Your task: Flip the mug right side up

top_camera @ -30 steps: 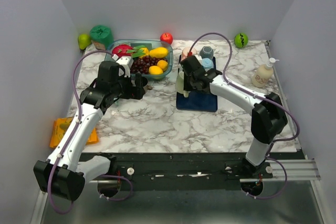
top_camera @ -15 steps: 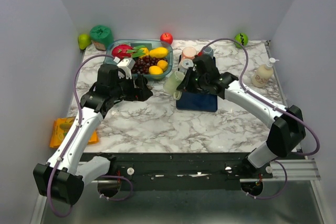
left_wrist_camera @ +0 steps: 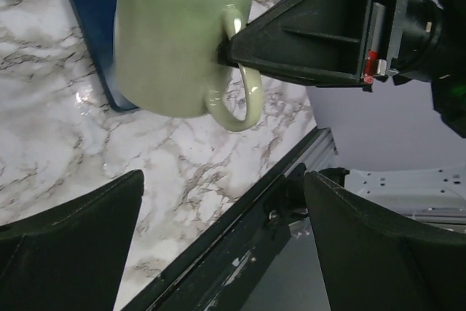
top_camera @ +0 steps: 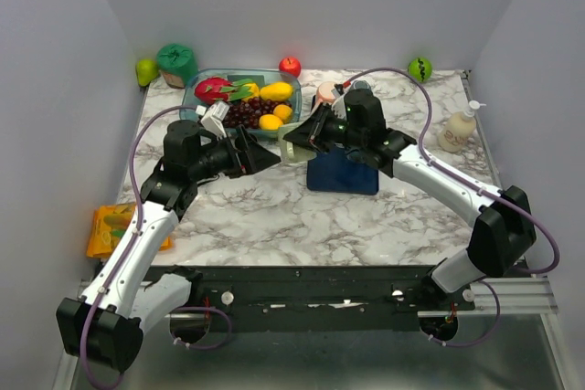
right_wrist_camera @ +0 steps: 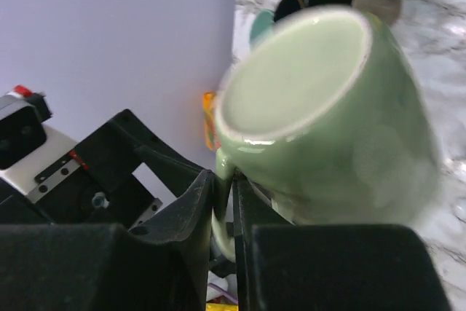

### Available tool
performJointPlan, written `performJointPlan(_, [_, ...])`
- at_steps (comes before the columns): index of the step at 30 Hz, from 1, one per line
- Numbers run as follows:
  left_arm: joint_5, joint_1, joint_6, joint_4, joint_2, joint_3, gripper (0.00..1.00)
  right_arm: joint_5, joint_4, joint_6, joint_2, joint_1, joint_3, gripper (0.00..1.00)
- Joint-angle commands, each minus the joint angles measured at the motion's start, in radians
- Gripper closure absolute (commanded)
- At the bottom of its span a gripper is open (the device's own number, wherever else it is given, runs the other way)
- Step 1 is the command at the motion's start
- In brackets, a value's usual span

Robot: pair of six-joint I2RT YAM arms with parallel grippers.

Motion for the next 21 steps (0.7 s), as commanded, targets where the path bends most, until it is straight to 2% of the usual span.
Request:
performJointPlan(1, [0.068, -0.001, -0.220, 0.224, -0.009, -0.012, 0.01, -0.075, 0.201, 0.050, -0.054, -0.004, 0.057, 0.99])
performJointPlan(4, [0.061, -0.001, -0.271, 0.281, 0.007, -0.023, 0.01, -0.073, 0.183, 0.053, -0.051, -0.004, 0.062, 0.99])
performJointPlan(10, [0.053, -0.008, -0.147, 0.264, 0.007, -0.003, 0.02, -0.067, 0.160, 0.045, -0.071, -0.004, 0.028, 0.99])
performJointPlan(12, [0.044, -0.023, -0.086, 0.237, 0.013, 0.011, 0.04, -0.060, 0.148, 0.033, -0.074, -0.004, 0.027, 0.99])
performJointPlan(13, [0.042, -0.046, -0.068, 0.233, 0.016, 0.009, 0.10, -0.058, 0.140, 0.033, -0.075, -0.004, 0.028, 0.99])
performJointPlan(14, [0.036, -0.066, -0.038, 0.236, 0.016, 0.011, 0.13, -0.055, 0.136, 0.030, -0.075, -0.004, 0.030, 0.99])
performJointPlan(17, [-0.112, -0.178, 0.072, 0.166, 0.025, 0.045, 0.17, -0.038, 0.111, 0.019, -0.078, -0.002, 0.037, 0.99])
performJointPlan(18, [-0.211, -0.213, 0.116, 0.128, 0.030, 0.058, 0.17, -0.021, 0.103, 0.007, -0.080, -0.001, 0.042, 0.99])
performJointPlan(21, [-0.304, -0.289, 0.140, 0.111, 0.057, 0.089, 0.12, 0.021, 0.077, -0.010, -0.089, 0.010, 0.045, 0.99])
